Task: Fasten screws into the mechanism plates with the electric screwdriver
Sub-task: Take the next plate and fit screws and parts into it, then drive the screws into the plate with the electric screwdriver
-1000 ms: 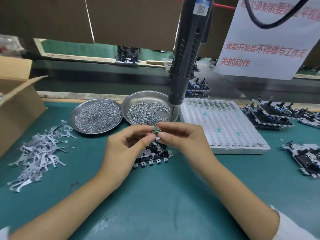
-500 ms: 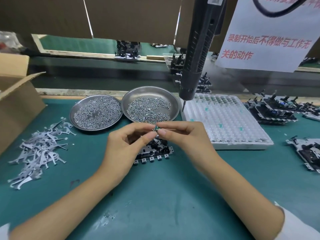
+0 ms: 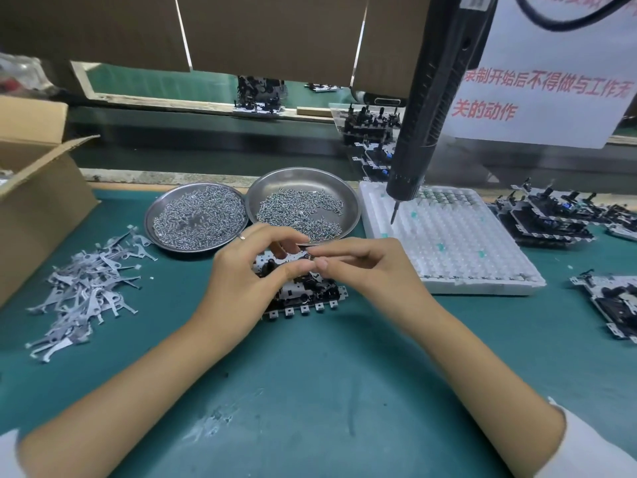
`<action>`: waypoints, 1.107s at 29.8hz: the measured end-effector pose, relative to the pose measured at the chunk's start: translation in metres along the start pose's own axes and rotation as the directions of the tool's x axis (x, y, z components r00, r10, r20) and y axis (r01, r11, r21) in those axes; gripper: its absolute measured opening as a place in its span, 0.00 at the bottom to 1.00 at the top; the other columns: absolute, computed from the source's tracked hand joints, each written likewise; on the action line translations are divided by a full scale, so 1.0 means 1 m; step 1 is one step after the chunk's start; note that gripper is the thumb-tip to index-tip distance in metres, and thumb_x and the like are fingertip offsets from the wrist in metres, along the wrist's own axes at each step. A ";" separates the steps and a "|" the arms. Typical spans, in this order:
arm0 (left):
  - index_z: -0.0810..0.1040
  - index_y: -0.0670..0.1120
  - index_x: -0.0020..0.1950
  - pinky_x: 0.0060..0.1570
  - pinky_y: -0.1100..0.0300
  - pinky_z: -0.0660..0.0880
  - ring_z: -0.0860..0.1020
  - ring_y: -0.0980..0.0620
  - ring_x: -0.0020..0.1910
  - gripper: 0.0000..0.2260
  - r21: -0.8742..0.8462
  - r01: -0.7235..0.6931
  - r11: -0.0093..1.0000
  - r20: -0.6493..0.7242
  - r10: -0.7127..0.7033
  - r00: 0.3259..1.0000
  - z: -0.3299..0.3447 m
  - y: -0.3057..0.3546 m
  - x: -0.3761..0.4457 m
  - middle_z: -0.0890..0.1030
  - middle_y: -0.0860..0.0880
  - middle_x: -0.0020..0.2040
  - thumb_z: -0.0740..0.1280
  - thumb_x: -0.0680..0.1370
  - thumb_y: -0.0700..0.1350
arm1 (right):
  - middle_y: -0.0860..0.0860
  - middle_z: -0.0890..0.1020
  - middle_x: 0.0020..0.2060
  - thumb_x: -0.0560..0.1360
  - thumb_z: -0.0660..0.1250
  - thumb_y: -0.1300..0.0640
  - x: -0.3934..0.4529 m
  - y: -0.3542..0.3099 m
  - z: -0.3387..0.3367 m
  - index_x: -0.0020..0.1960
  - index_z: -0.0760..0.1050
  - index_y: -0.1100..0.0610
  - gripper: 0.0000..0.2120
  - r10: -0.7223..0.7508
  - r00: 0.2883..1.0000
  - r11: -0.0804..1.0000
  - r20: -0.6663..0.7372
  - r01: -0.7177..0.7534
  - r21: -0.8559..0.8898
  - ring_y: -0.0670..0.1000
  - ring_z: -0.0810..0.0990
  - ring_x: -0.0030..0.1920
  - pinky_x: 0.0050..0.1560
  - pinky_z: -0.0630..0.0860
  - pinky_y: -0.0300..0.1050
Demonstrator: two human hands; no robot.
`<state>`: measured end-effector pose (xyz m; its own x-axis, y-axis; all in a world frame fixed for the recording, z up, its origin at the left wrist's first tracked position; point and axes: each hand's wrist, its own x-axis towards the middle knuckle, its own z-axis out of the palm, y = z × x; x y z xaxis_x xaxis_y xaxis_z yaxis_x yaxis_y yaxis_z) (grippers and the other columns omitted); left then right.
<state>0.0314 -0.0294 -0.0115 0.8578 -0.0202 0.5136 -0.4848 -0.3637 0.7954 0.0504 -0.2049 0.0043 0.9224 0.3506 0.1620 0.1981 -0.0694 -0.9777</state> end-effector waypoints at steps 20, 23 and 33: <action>0.81 0.54 0.47 0.45 0.72 0.72 0.78 0.65 0.40 0.05 -0.064 0.188 0.980 -0.050 -0.191 0.980 -0.026 -0.017 -0.010 0.83 0.58 0.41 0.66 0.73 0.50 | 0.49 0.84 0.42 0.68 0.74 0.64 -0.004 0.028 0.022 0.44 0.86 0.57 0.05 -0.410 0.903 0.706 0.128 0.404 -0.582 0.55 0.76 0.46 0.52 0.72 0.59; 0.81 0.51 0.47 0.45 0.71 0.72 0.78 0.64 0.41 0.07 -0.045 0.195 0.980 -0.056 -0.197 0.979 -0.025 -0.016 -0.011 0.83 0.54 0.42 0.66 0.74 0.50 | 0.50 0.84 0.42 0.68 0.74 0.64 -0.003 0.030 0.023 0.44 0.86 0.57 0.05 -0.412 0.900 0.695 0.143 0.412 -0.589 0.53 0.76 0.45 0.52 0.72 0.58; 0.81 0.45 0.53 0.52 0.58 0.73 0.78 0.53 0.46 0.12 0.266 -0.013 0.964 0.158 -0.030 0.987 -0.021 -0.010 -0.021 0.80 0.51 0.46 0.70 0.70 0.43 | 0.51 0.84 0.44 0.68 0.73 0.63 -0.002 0.032 0.021 0.44 0.85 0.58 0.06 -0.448 0.865 0.611 0.227 0.481 -0.628 0.57 0.77 0.45 0.50 0.73 0.58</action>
<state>0.0143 -0.0064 -0.0234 0.8883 -0.1564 0.4319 -0.4332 -0.5979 0.6744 0.0475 -0.1885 -0.0298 0.6339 0.5459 0.5478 0.7733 -0.4603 -0.4361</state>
